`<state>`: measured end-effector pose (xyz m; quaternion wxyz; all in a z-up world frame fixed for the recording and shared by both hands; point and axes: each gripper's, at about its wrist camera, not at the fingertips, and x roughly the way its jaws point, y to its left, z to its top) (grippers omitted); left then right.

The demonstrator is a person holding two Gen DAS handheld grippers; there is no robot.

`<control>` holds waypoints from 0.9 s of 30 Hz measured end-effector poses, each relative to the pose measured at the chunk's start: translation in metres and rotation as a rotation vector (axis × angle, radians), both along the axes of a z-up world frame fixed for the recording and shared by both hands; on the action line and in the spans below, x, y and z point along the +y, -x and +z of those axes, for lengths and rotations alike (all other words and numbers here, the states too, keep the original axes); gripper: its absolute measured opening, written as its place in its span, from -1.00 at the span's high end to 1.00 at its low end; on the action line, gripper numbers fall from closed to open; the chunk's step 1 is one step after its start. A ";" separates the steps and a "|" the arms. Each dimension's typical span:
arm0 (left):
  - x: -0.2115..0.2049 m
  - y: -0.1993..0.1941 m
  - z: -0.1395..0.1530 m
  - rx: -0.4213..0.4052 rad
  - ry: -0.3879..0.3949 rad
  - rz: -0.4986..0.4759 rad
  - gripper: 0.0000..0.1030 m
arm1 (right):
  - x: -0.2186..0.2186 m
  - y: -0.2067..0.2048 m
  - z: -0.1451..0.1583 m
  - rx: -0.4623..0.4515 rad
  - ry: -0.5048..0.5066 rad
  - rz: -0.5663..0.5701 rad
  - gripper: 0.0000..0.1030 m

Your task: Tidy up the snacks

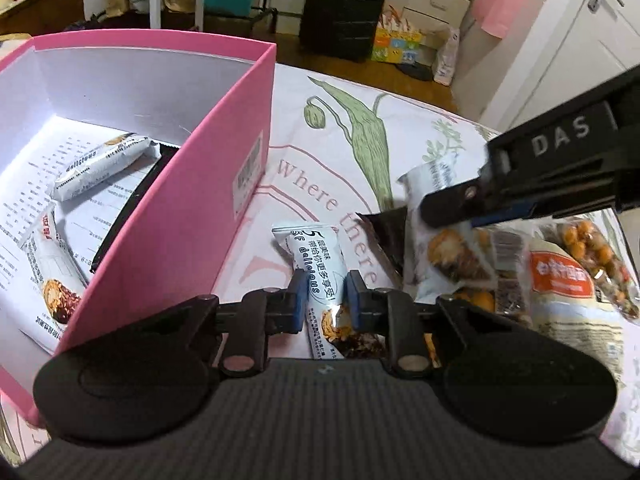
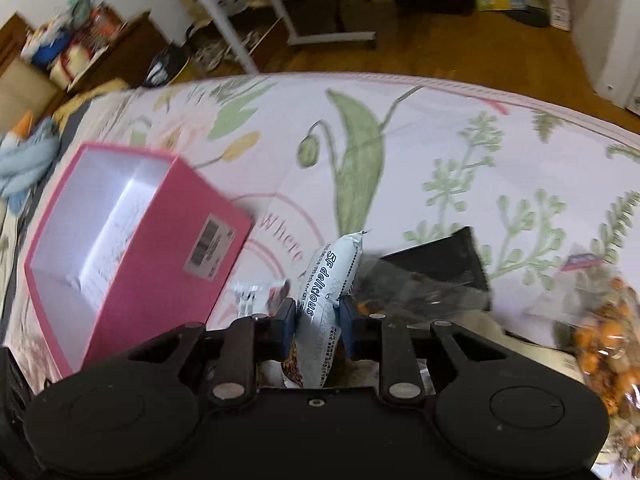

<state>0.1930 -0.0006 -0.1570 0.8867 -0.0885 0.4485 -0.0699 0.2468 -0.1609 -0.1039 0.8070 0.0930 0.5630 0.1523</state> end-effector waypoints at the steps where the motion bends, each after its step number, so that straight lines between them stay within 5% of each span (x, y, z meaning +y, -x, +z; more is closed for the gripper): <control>1: 0.000 0.001 0.001 0.000 -0.005 -0.002 0.61 | -0.004 0.001 0.001 0.001 -0.004 -0.013 0.46; 9: 0.003 0.012 0.014 0.005 -0.019 -0.036 0.62 | -0.024 0.036 0.011 -0.027 -0.123 -0.025 0.46; 18: 0.009 -0.002 0.011 0.053 0.065 0.011 0.54 | -0.039 0.077 0.016 -0.084 -0.102 -0.041 0.46; 27: -0.005 -0.004 -0.013 0.093 -0.036 0.040 0.34 | -0.035 0.084 0.012 -0.090 -0.109 -0.002 0.46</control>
